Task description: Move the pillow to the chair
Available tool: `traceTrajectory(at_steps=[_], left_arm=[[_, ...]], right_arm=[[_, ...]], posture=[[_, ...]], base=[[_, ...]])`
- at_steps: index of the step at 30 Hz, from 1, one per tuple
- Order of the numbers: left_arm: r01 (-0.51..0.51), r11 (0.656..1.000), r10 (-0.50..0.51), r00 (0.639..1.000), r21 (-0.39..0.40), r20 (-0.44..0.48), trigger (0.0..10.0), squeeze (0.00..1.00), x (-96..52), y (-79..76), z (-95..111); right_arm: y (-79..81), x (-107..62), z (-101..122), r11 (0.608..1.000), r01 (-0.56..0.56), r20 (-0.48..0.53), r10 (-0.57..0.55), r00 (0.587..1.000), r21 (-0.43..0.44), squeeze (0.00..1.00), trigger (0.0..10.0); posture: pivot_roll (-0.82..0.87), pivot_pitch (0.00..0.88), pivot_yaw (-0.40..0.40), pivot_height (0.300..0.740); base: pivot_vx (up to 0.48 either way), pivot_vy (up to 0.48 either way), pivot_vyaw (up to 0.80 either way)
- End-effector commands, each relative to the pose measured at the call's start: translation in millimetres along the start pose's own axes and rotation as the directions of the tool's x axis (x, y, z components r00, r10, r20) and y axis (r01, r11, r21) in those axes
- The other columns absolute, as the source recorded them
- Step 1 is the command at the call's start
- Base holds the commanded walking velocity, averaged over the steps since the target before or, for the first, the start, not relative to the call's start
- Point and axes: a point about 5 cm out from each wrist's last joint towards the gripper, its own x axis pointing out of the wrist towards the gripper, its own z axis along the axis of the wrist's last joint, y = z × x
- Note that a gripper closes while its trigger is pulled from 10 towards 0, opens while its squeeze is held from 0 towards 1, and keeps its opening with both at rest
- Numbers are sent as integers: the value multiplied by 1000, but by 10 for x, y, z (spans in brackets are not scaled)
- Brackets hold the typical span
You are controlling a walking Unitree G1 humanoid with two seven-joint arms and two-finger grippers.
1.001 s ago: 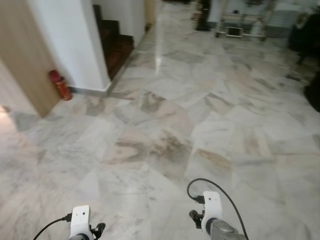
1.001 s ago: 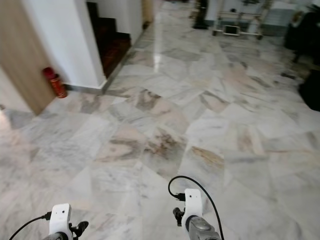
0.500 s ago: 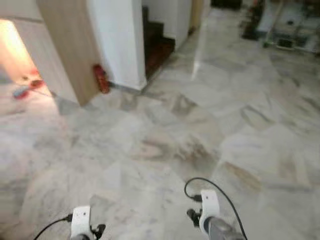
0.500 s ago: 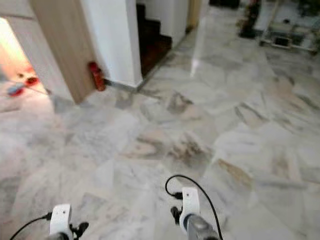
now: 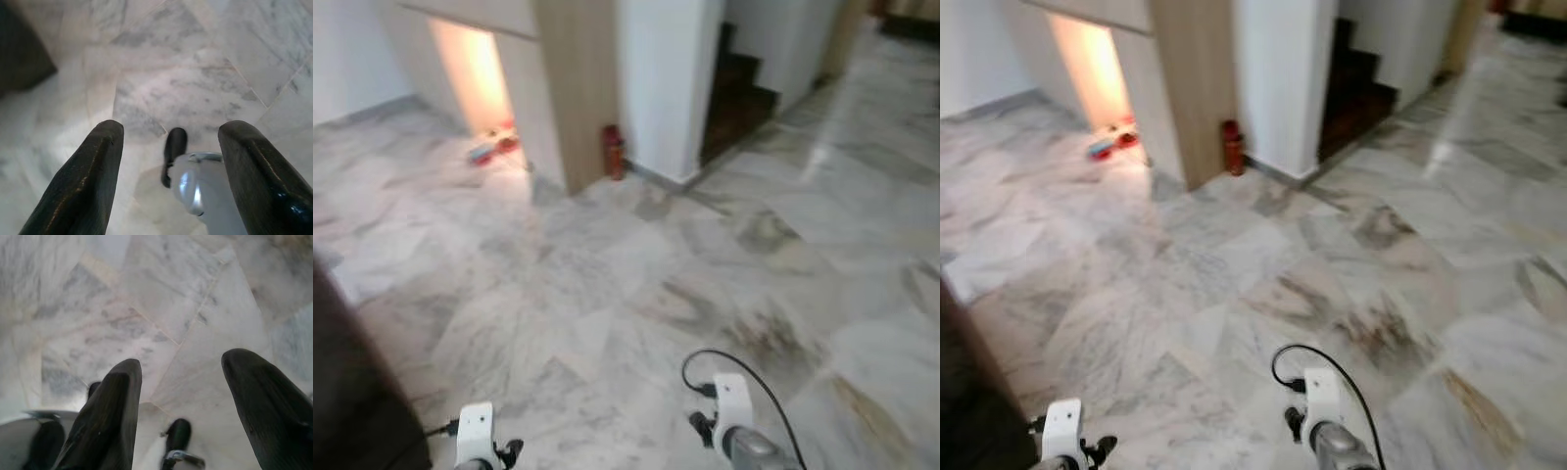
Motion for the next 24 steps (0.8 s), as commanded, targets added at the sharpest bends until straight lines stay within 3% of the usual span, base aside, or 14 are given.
traceTrajectory(at_steps=[1, 24], left_arm=[[-13, 1000, 13, 1000, 2, -14, 10000, 0, -9, 43, -30], [-12, 1000, 12, 1000, -10, -11, 10000, 0, -6, 34, -23]], right_arm=[[94, 13, 52, 1000, -22, 10, 22, 1000, -7, 0, 10000], [84, 12, 54, 999, -23, 7, 23, 1000, -25, 0, 10000]], posture=[[74, 0, -28, 740], [73, 0, -31, 740]], base=[[0, 0, 800], [0, 0, 800]])
